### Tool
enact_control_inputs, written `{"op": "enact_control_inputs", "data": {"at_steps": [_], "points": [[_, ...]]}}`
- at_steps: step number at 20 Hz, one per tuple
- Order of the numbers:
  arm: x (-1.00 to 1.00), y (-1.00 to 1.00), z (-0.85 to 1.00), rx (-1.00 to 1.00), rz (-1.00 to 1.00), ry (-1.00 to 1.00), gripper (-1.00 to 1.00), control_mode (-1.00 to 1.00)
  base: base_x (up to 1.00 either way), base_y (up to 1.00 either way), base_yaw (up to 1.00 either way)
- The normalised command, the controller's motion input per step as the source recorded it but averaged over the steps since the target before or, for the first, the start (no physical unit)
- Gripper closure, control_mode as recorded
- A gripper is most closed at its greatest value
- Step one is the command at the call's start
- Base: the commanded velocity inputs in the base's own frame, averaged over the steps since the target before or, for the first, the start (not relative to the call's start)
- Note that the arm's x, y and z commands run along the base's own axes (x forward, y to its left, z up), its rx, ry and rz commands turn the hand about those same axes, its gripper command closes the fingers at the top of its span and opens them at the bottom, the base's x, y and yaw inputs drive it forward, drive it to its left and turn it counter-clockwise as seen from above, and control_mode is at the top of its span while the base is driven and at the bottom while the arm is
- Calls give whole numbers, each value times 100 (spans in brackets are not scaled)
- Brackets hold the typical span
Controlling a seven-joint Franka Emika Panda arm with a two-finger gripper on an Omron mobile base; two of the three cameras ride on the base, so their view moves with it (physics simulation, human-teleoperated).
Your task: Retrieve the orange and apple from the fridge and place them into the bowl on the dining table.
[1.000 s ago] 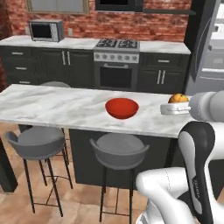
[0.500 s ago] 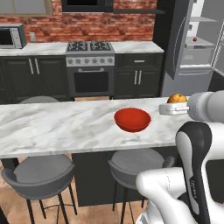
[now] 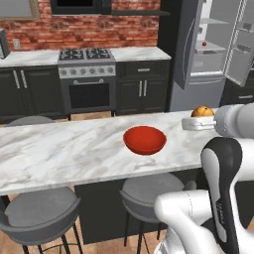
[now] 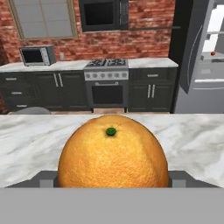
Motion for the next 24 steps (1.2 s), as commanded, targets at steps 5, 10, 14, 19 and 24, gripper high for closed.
{"op": "enact_control_inputs", "data": {"at_steps": [5, 10, 14, 19, 24], "points": [[0, 0, 0, 0, 0, 0, 100, 100, 36, 0, 0], [47, 0, -12, 0, -5, 20, 100, -100, 0, 0, 0], [49, 2, -21, 0, -1, 39, 100, -100, 0, 0, 0], [30, 16, -34, 0, 0, 31, 100, -100, 0, 0, 0], [35, 24, -48, 0, 0, 21, 100, -100, 0, 0, 0]]}}
